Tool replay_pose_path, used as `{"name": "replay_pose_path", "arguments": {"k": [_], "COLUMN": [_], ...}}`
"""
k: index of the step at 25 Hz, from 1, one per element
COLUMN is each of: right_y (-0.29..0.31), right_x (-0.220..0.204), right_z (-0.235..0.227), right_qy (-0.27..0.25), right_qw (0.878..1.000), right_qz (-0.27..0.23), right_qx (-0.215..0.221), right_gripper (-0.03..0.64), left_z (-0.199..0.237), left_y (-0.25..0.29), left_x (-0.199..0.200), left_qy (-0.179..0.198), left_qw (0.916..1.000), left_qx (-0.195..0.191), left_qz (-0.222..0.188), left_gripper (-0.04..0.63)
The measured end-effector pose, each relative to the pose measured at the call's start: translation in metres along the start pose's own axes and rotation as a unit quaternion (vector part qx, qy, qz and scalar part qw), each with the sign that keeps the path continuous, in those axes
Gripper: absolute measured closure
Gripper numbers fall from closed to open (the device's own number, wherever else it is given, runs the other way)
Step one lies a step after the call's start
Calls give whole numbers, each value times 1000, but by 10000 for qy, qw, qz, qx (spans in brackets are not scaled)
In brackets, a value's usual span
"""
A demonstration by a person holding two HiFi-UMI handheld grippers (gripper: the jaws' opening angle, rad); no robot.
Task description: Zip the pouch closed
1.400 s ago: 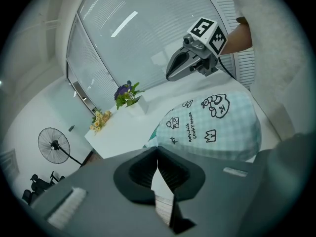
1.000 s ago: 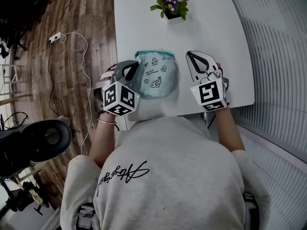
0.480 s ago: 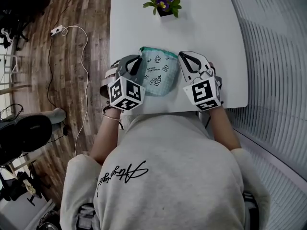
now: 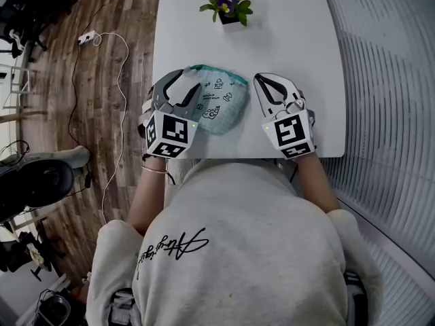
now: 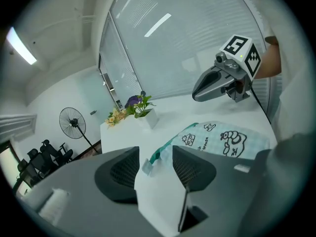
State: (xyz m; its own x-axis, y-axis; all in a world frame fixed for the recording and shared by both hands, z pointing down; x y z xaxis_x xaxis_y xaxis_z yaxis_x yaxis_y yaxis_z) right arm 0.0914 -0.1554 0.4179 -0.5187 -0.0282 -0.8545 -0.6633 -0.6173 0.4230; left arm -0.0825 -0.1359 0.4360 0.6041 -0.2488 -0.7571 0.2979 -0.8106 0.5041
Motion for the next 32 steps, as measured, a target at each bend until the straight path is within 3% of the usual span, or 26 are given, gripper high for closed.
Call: {"name": "replay_pose_path", "arguments": {"k": [10,16,22,32], "right_y": [-23,-44,-63,-83], "right_x": [41,70,99,124], "right_z": [-11,-24,-34,-41], "right_qy": [289,552,761,869], "right_qw": [9971,9913,9826,9742], "right_qz": [-711,-1188,-1688,-2078], "right_qx": [-20,-131,-123,-99], "right_gripper": [614,612,612,614], "left_z": [11,22,30,35], "left_y": [-34,-59,-77,-91], "left_x": [56,94,125,147], "left_qy": [-441,-743,-720,-843], "left_qw": [9946,9843,9737,9660], "left_qx": [263,320,410,359], "left_qz": [-899,-1569,-2120,-2417], "left_gripper": [394,394,396,428]}}
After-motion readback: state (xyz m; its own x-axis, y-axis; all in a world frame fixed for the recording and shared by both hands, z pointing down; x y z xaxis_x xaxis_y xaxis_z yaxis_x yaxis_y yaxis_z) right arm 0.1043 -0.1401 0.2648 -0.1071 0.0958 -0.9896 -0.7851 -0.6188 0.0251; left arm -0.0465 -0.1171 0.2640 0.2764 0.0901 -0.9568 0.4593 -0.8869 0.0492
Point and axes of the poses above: the fingertips, and each gripper's own axes: y forward along the fingers, z to its left, x out of its top, the point moved 4 cm from there along -y, backward along the fingers, and after that the axes turned 2 degrees about x, right-handed, at the moved point
